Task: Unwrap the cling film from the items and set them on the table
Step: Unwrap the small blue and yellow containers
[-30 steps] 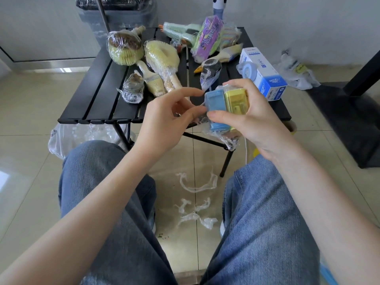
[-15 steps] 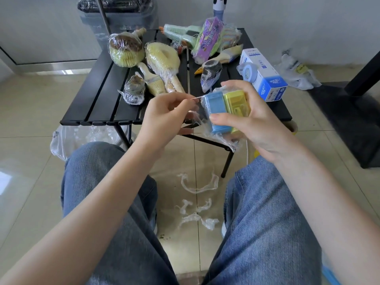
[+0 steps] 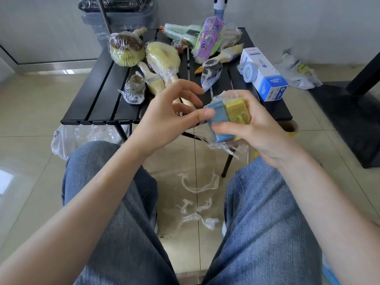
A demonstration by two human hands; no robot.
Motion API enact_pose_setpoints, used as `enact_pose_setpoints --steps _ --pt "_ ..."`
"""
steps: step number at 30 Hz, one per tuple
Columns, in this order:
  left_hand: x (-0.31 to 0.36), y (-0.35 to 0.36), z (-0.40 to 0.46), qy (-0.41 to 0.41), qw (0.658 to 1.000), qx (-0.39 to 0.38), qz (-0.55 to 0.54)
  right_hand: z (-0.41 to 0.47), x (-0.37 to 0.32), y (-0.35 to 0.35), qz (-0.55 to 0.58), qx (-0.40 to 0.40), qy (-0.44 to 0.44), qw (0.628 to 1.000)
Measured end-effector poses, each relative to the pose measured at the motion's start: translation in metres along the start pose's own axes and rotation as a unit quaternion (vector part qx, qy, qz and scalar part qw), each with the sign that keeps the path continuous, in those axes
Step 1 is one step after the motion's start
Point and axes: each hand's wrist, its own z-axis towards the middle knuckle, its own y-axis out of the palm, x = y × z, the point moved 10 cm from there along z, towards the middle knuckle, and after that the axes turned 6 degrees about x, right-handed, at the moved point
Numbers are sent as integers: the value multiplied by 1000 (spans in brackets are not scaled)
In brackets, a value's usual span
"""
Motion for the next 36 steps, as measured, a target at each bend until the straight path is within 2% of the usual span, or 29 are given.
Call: enact_pose_setpoints --steps 5,11,14,19,23,26,30,33,36 --pt "-8 1 2 -3 1000 9 8 -1 0 0 -14 -5 -3 1000" --pt "-10 5 -2 -9 1000 -9 -10 0 0 -5 -6 9 3 1000" --pt "-6 9 -4 -1 1000 -20 15 0 0 -1 -14 -3 -3 1000" --pt "-13 10 -3 -16 999 -30 -33 -1 1 -2 -14 -6 1 1000" --pt "-15 4 -2 -11 999 -25 -27 0 2 -6 -6 0 8 1000" --pt "-7 -2 0 46 997 13 64 1 2 -6 -25 5 4 1000" --pt "12 -10 -4 143 964 109 193 3 -3 -3 -62 15 -14 998" --pt "7 -11 -4 137 954 144 225 3 -10 3 -109 13 -43 993" --pt "6 -17 -3 129 950 164 231 2 -12 5 -71 -9 -32 997"
